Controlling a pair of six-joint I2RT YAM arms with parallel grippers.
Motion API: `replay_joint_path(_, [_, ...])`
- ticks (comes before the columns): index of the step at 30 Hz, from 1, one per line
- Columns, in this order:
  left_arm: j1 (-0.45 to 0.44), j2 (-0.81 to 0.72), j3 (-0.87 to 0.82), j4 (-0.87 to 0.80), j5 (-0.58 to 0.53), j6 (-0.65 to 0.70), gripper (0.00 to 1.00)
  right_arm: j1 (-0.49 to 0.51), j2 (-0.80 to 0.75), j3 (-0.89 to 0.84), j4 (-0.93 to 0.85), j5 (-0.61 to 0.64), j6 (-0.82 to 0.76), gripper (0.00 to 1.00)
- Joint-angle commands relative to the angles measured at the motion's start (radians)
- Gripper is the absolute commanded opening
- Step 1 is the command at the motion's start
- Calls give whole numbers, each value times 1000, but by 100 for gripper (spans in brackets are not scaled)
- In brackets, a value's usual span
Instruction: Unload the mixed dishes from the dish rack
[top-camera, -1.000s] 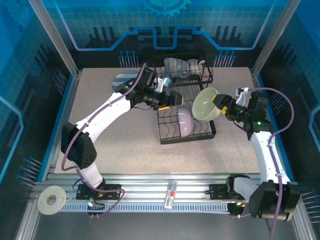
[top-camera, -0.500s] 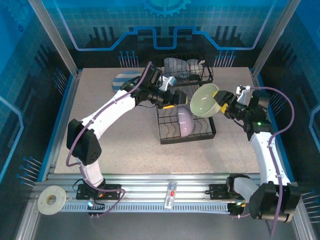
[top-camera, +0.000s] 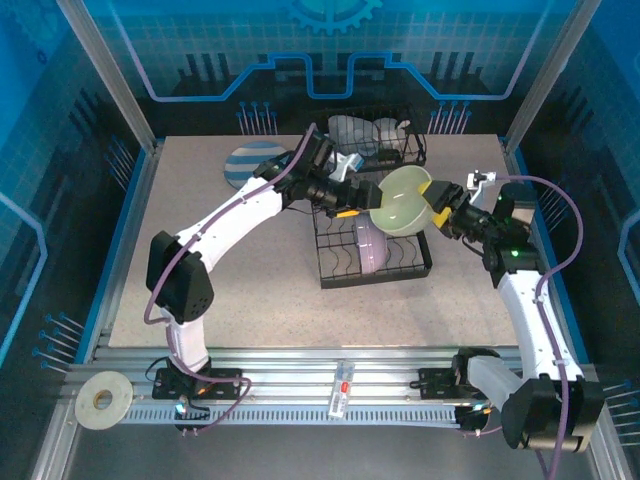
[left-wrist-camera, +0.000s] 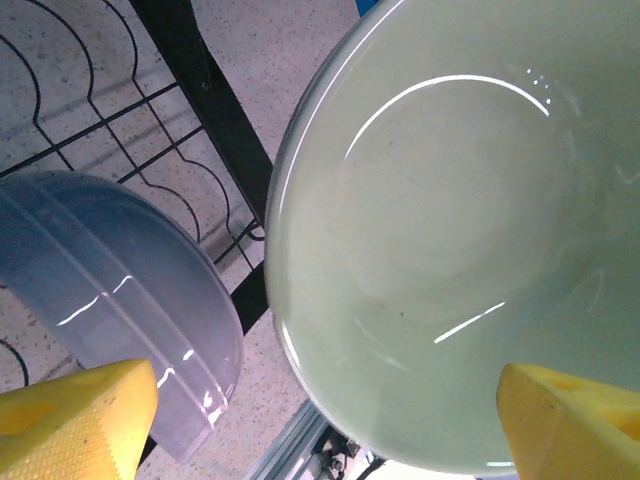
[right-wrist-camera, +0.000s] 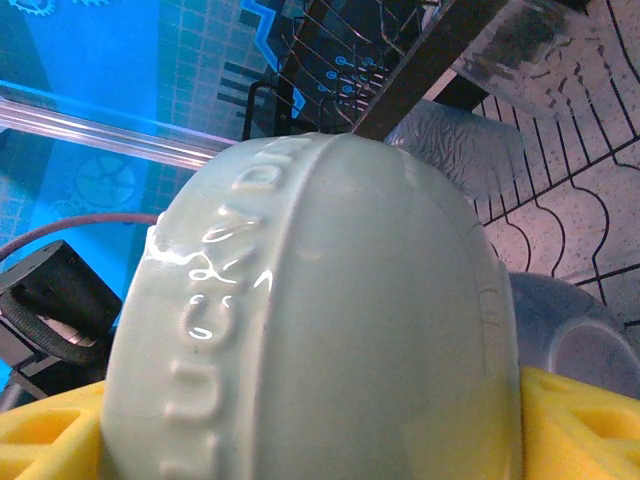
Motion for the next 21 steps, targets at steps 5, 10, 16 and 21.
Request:
replay_joint_path(5, [-11, 29, 30, 17, 35, -39, 82, 24, -36, 23, 161, -48, 64, 18])
replay_joint_path(10, [-12, 37, 32, 33, 39, -65, 76, 28, -35, 29, 176, -49, 79, 18])
replay_joint_path(16, [-12, 45, 33, 63, 50, -102, 68, 36, -32, 31, 185, -46, 86, 18])
replay_joint_path(21, [-15, 53, 32, 70, 51, -126, 62, 43, -27, 31, 190, -42, 85, 18])
